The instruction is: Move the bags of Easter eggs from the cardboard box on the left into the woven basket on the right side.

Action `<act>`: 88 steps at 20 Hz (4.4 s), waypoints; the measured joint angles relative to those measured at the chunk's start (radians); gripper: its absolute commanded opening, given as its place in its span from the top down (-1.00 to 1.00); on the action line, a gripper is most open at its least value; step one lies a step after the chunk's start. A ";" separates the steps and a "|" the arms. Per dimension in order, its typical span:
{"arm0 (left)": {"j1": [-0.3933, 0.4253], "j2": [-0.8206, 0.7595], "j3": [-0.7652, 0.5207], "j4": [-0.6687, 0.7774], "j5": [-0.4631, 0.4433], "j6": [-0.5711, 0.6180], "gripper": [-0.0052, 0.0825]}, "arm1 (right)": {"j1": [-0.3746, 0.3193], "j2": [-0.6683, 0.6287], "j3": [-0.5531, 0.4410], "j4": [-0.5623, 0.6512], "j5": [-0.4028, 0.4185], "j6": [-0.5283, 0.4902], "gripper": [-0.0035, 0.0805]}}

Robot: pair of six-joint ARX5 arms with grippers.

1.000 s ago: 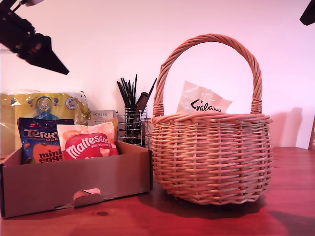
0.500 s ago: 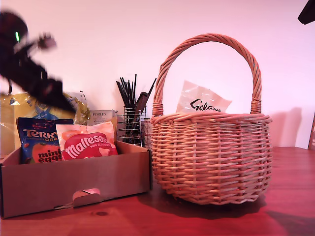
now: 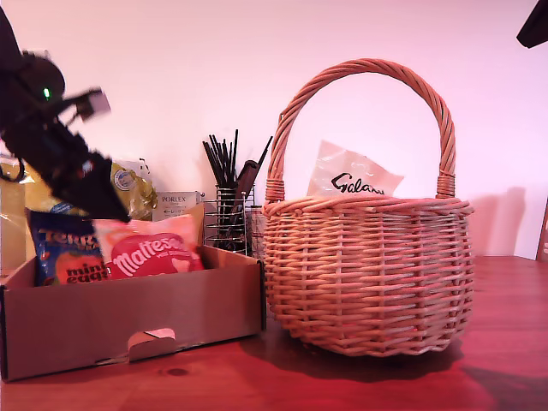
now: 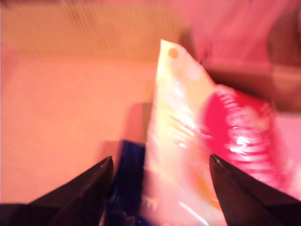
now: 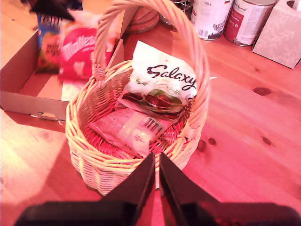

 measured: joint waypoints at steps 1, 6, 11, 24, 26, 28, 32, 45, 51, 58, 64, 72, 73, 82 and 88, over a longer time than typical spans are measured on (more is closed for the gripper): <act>-0.006 0.008 0.000 -0.011 -0.003 0.002 -0.41 | 0.000 0.000 0.000 0.000 0.000 0.000 0.95; -0.051 0.011 0.000 -0.058 0.005 0.005 -0.26 | 0.000 0.000 0.000 0.002 0.000 0.000 0.95; -0.123 0.011 0.000 -0.153 0.009 0.005 -0.23 | 0.000 0.000 0.000 0.003 -0.003 0.000 0.95; -0.176 0.011 0.088 -0.325 0.222 -0.123 0.08 | 0.000 0.000 0.000 0.004 -0.003 0.000 0.95; -0.207 0.011 0.088 -0.378 0.197 -0.139 0.08 | 0.000 0.000 0.000 0.004 -0.003 0.000 0.95; -0.243 0.011 0.087 -0.409 0.122 -0.142 0.08 | 0.000 0.000 0.000 0.004 -0.003 0.000 0.95; -0.329 0.011 0.087 -0.412 -0.013 -0.171 0.18 | 0.000 0.000 0.000 0.004 -0.004 0.000 0.95; -0.402 0.018 0.083 -0.407 -0.142 -0.223 0.90 | 0.000 0.000 0.000 0.004 -0.029 0.000 0.95; -0.402 0.039 0.085 -0.429 -0.178 -0.211 0.93 | 0.000 0.000 0.000 0.005 -0.029 0.000 0.95; -0.402 0.050 0.329 -0.629 -0.194 -0.205 0.93 | 0.000 0.000 0.000 0.008 -0.029 0.000 0.95; -0.403 0.050 0.484 -0.762 -0.185 -0.204 0.93 | 0.000 0.000 0.000 0.008 -0.029 0.000 0.95; -0.404 0.043 0.507 -0.818 -0.165 -0.204 0.93 | 0.000 0.000 0.000 0.009 -0.029 0.000 0.95; -0.404 0.043 0.507 -0.822 -0.165 -0.204 0.93 | 0.000 0.000 0.000 0.010 -0.029 0.000 0.95; -0.404 -0.023 0.507 -0.830 -0.064 -0.204 0.93 | 0.000 0.000 0.000 0.011 -0.030 0.000 0.95; -0.404 -0.041 0.507 -0.831 -0.026 -0.204 0.93 | 0.000 0.000 0.000 0.012 -0.036 0.000 0.95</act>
